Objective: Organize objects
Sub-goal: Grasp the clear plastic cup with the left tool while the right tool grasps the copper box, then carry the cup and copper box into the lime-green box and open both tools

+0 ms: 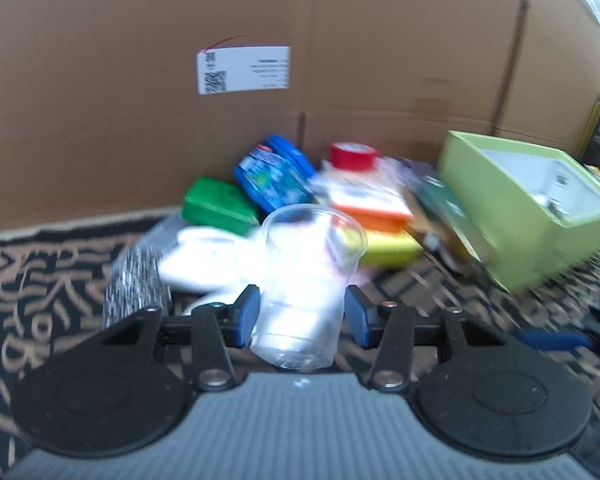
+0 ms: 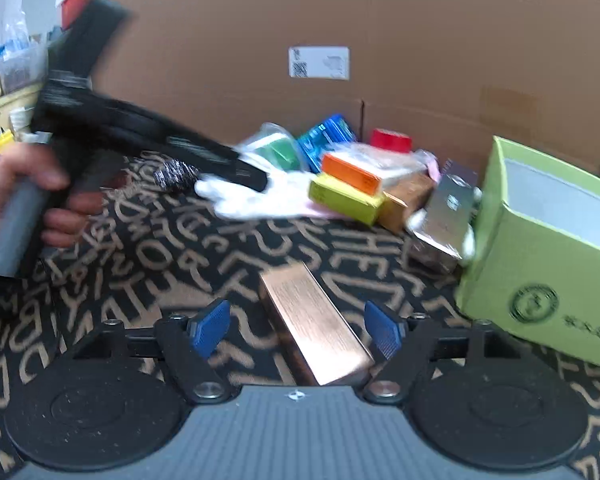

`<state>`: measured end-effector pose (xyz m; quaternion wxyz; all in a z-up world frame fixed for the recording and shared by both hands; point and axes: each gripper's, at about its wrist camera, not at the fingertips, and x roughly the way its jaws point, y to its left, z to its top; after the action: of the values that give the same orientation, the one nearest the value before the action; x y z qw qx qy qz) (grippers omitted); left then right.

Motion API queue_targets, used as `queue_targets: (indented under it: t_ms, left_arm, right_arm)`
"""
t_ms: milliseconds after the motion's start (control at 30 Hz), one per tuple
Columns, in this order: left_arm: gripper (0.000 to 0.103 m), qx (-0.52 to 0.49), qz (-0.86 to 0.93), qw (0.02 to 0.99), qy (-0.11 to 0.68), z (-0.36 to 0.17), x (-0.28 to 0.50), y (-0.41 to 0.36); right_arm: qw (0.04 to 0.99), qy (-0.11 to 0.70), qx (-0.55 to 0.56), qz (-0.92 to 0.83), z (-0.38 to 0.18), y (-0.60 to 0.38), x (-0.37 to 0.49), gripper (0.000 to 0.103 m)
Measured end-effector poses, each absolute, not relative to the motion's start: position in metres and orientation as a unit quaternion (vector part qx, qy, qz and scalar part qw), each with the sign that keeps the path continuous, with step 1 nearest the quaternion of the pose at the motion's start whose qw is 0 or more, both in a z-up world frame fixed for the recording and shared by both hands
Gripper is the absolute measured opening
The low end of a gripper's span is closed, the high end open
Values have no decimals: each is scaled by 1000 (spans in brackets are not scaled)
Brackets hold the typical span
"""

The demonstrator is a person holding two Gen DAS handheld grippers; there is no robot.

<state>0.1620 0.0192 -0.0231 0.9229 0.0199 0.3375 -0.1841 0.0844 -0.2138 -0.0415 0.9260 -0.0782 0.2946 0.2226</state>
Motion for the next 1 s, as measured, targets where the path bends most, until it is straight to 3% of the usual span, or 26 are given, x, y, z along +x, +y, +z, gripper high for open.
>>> queue_targets:
  t_ms: [67, 133, 433, 700, 1000]
  left_arm:
    - [47, 19, -195, 921, 338, -19, 138, 22]
    - [47, 20, -201, 918, 341, -17, 118, 26]
    - [56, 53, -214, 912, 346, -17, 95, 14]
    - [58, 57, -221, 907, 354, -22, 99, 7]
    - [49, 58, -219, 905, 361, -25, 101, 8]
  right_arm:
    - [930, 291, -83, 209, -41, -216, 76, 38]
    - [927, 300, -73, 215, -39, -217, 69, 35]
    - [927, 290, -80, 225, -38, -207, 60, 35]
    - [924, 303, -68, 223, -44, -207, 69, 35]
    - [923, 308, -54, 226, -48, -211, 70, 34]
